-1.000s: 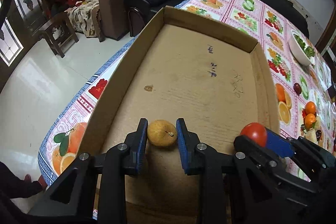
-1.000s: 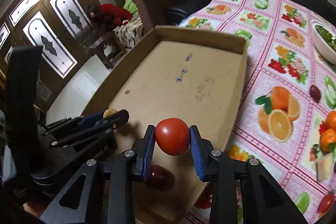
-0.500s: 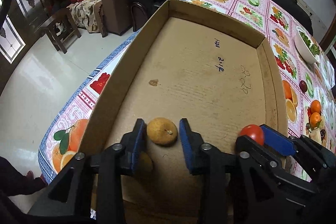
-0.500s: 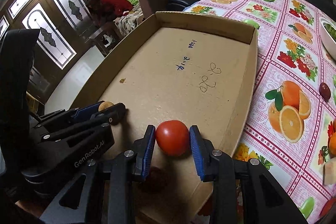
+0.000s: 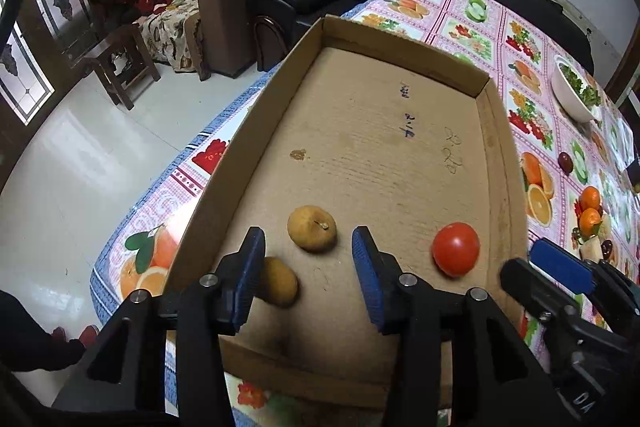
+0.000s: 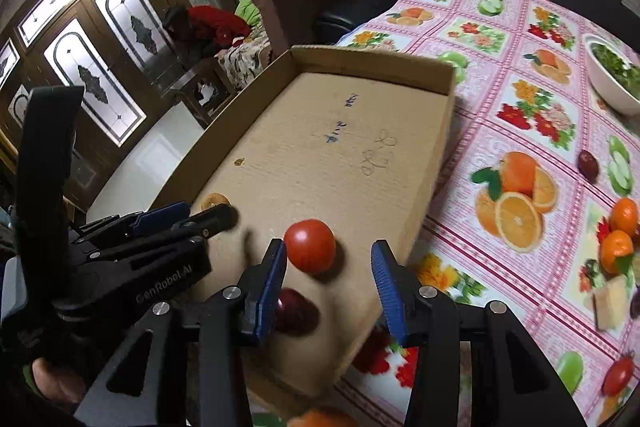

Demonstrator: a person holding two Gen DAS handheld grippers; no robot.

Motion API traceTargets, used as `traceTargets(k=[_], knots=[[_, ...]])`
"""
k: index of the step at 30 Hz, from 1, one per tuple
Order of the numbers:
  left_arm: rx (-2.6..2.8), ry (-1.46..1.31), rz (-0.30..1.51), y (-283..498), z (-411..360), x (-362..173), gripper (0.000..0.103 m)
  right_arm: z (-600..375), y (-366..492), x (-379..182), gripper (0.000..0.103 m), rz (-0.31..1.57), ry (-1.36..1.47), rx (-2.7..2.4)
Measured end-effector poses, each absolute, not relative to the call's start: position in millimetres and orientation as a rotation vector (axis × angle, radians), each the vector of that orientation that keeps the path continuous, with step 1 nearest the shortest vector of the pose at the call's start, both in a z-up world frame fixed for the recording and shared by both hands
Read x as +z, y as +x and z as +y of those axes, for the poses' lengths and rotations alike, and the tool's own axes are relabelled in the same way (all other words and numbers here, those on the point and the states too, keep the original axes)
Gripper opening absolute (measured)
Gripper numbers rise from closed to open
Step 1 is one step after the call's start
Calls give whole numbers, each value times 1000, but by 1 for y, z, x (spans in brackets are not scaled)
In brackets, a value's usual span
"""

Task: Organize fruits
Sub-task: 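Open both tools to release the brown fruit and tomato into the box, then withdraw both open tools from the box back over the fruits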

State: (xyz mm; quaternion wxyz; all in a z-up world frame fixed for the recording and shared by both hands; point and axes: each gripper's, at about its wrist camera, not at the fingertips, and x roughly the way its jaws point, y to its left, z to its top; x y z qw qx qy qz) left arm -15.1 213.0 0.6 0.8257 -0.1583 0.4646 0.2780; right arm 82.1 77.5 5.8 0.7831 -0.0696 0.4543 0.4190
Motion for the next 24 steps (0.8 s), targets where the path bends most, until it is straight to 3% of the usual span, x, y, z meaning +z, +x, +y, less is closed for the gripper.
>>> traceTargets(k=[8,11,24], knots=[[563,-299,947,-15,187,20,44,20,85,26,50,935,-58,830],[549,-281,936,-14,174,26,51,-1,87,30,50,924,-32,797],[491,-226,918,-6,133,41,52,-79,97,37,58,892,65,676]])
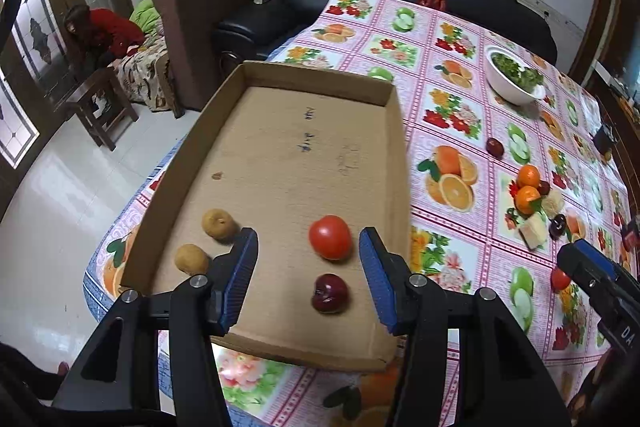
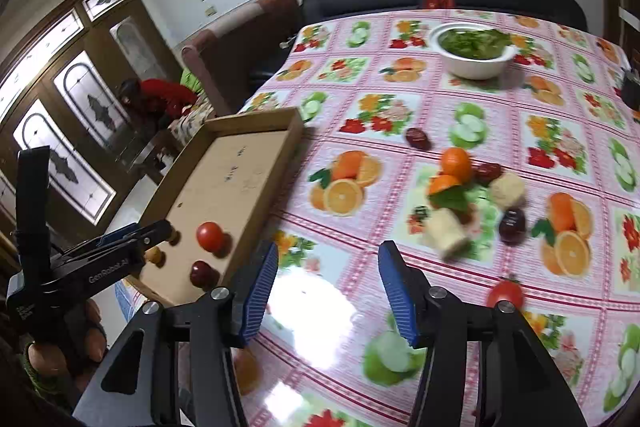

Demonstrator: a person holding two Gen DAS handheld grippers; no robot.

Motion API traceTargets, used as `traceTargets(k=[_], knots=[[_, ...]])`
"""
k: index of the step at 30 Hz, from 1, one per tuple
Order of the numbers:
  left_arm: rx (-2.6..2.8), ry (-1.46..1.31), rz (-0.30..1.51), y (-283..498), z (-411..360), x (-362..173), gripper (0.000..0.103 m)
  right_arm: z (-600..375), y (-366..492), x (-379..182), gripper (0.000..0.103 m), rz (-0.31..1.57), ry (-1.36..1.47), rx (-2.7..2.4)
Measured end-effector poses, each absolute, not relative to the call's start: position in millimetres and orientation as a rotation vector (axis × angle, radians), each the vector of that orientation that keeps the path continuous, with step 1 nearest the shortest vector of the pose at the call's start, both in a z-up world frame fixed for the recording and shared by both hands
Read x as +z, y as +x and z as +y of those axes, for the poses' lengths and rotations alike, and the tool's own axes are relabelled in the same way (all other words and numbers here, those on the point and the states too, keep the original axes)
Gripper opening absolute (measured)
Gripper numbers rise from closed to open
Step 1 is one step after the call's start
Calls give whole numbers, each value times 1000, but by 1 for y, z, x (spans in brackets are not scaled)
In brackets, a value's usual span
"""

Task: Organize fruits
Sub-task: 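Withdraw both open tools from the box back over the fruits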

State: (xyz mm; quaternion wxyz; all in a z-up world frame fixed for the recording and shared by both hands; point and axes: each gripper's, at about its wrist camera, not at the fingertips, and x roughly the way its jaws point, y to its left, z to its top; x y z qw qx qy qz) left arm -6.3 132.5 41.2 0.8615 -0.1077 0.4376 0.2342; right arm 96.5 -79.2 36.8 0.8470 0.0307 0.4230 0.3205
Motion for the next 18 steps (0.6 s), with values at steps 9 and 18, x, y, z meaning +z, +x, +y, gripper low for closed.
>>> traceTargets(k=[9,18], knots=[[368,-241,942,3,101,39,53,-135,104,28,59,897,114,577],[245,-218,990,18,57,27,53,-184,107,12,59,917,153,483]])
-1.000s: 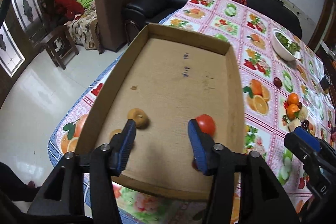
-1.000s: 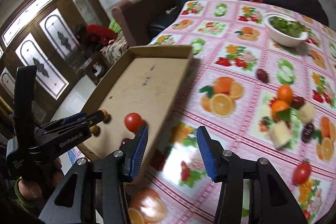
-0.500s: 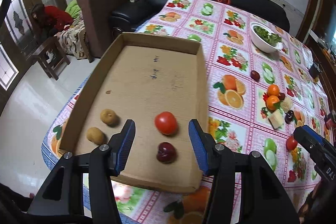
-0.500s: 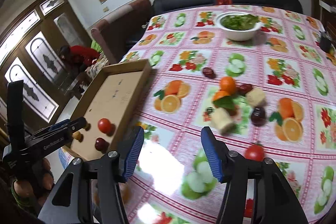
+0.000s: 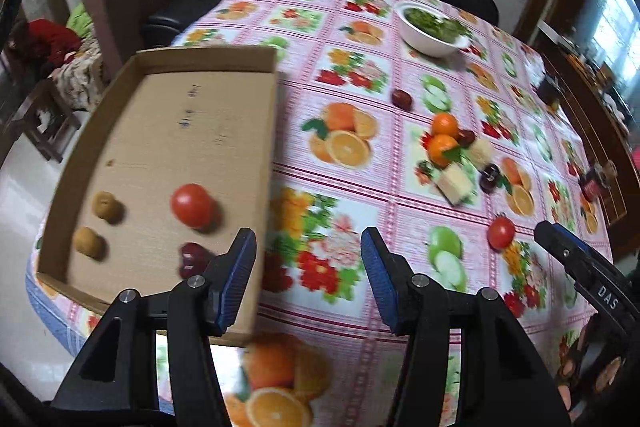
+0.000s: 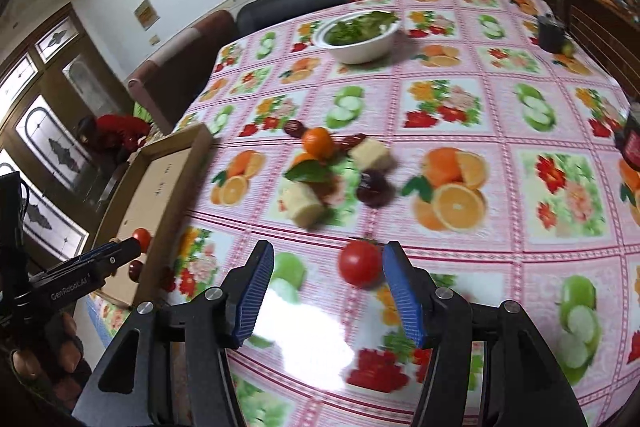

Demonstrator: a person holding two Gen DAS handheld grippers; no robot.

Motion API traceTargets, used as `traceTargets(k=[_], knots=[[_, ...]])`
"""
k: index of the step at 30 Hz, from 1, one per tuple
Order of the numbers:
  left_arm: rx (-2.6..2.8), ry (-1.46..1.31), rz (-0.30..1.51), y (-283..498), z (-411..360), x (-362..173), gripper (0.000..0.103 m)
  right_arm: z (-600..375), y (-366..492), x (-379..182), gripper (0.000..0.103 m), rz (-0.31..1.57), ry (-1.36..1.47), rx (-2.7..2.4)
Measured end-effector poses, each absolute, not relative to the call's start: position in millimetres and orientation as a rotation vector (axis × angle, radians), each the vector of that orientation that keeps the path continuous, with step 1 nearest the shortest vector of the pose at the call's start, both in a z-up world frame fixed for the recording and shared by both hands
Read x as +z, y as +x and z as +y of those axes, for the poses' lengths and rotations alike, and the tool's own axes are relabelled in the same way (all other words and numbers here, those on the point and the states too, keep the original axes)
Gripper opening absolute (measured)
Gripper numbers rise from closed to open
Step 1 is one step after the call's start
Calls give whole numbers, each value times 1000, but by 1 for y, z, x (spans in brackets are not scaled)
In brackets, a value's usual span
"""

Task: Organize fruits
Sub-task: 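Withdraw both open tools from the box back over the fruits, then grasp the white cheese cube with the left tool while the right tool grasps a red tomato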

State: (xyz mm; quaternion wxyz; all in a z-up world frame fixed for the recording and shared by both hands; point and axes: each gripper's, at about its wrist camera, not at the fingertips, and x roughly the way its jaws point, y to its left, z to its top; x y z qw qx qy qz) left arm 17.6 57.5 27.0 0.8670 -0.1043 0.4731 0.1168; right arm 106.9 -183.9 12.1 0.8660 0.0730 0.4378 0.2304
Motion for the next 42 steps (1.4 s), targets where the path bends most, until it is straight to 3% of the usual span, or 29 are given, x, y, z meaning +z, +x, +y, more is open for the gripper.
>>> traceTargets(k=[15,36,38,39,42], knots=[[123,-205,1031,45,19,18,53,-225,115,-6,59,935,195,388],[11,-213,1103,95,4,-8,53,-162,133,-38,58,999,78,497],[-7,-215,1112,102,0,-12,53,-163,133,-38,51,984,74,503],[-18,-214,1119,105,-4,-14,53,-164,134,-38,33,991,73,504],[-57,-206,1126,114,-15,-18,53,-179,136,-37,33,997,126,494]])
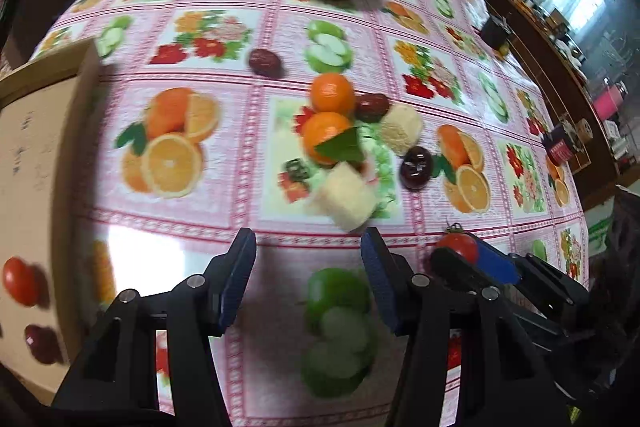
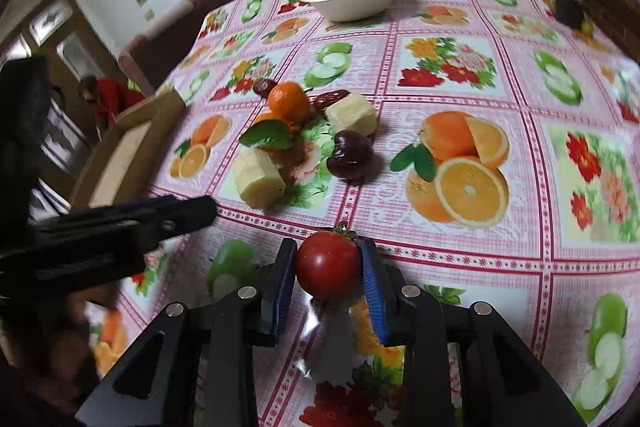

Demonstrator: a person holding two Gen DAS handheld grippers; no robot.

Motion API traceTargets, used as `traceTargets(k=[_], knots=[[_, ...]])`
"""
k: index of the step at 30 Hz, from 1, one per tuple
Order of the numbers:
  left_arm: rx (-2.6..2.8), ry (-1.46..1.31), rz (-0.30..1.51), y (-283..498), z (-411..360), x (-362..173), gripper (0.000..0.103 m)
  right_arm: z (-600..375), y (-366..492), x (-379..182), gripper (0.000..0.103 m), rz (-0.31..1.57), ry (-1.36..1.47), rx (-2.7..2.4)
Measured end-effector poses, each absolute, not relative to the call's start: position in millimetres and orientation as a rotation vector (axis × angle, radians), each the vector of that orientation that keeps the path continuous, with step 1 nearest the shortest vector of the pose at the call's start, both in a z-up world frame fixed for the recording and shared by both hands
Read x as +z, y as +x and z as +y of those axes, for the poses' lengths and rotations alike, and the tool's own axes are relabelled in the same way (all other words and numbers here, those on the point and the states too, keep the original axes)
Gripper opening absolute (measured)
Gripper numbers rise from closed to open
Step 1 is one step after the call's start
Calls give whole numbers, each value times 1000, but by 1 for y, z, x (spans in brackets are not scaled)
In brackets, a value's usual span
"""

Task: Organize fruits
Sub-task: 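Grasp the white cheese cube with the left tool while the right tool grasps a red tomato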

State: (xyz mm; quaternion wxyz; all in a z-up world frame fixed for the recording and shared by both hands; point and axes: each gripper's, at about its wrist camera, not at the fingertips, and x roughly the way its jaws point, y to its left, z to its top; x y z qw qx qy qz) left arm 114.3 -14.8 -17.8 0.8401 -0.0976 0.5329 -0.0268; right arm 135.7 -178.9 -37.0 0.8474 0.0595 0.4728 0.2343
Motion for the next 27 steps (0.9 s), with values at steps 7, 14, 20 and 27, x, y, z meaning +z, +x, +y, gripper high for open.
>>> traceTargets(k=[7,14,20,27], knots=[[-68,-179,1131,136,-36,-29,57,-205,132,-24,33,966,184,465],[-60,-193,1106,138,-35,-29,37,-209,133,-18,33,953,192,456],[-26,-195,1089,117,-25,-21,37,-209,127,-8,33,931,192,457],[90,-178,1016,84,5,7,37,-192,117,4,33,910,177,495]])
